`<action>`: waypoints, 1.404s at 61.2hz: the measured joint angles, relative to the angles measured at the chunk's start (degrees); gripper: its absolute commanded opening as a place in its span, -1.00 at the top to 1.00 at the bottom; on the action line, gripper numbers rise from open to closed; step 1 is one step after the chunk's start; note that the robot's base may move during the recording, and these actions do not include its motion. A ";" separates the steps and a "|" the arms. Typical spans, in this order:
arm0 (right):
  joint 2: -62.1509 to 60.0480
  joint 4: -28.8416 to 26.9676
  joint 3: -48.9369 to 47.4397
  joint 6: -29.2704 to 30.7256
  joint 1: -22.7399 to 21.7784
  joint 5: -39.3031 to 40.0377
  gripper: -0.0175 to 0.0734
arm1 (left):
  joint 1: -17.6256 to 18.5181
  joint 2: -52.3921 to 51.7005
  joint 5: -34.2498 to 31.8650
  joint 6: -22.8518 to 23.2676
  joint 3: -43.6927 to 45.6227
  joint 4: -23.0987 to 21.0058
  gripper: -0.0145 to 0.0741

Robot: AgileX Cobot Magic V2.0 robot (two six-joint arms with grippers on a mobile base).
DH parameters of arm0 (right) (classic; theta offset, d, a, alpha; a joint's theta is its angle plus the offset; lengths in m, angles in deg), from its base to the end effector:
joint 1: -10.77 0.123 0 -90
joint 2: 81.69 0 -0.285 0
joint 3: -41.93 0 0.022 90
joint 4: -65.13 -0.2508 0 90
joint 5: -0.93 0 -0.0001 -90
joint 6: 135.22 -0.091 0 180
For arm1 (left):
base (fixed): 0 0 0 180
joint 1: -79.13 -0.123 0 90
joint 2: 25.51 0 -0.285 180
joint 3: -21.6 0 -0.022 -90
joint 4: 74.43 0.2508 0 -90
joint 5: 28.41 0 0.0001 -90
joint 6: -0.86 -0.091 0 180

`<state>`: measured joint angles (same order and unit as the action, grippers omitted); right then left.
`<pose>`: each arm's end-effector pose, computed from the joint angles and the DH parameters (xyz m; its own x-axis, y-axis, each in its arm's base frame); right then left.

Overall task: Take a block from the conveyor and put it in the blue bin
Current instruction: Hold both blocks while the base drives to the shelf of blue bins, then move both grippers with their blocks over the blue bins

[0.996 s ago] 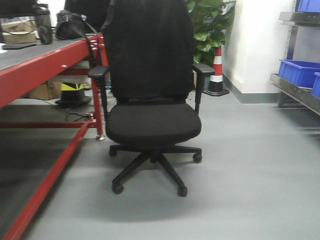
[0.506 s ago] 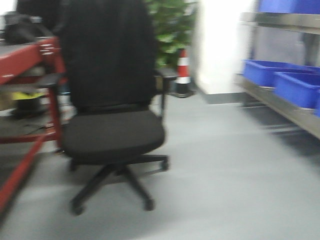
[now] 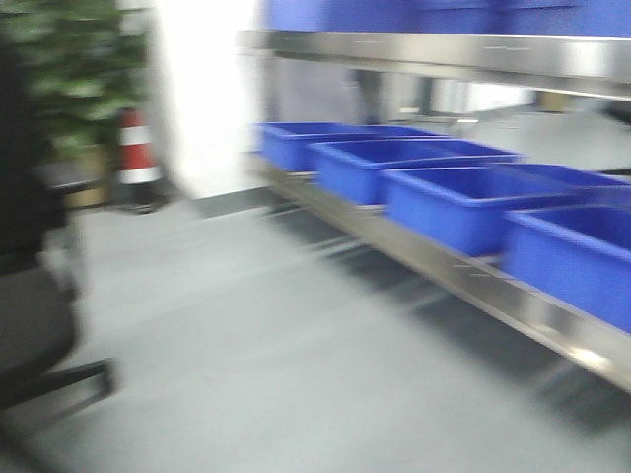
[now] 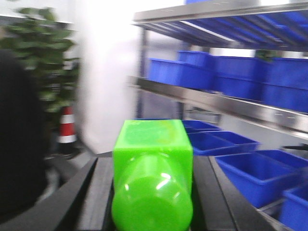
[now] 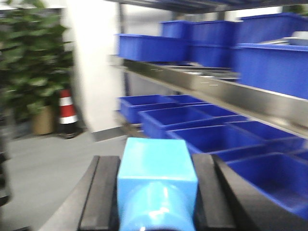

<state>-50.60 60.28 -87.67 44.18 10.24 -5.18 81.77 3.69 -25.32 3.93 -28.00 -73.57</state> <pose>0.0916 0.0000 0.3328 0.0421 0.0941 -0.9947 -0.0037 0.9956 0.0940 0.0830 -0.0038 0.3451 0.1391 -0.0450 -0.9893 0.0507 0.9980 -0.0383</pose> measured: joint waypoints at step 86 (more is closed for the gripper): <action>0.00 0.00 0.00 0.00 0.00 0.00 0.96 | 0.00 0.00 0.00 0.00 0.00 0.00 0.92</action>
<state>-50.60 60.28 -87.67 44.18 10.24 -5.18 81.77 3.69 -25.32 3.93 -28.00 -73.57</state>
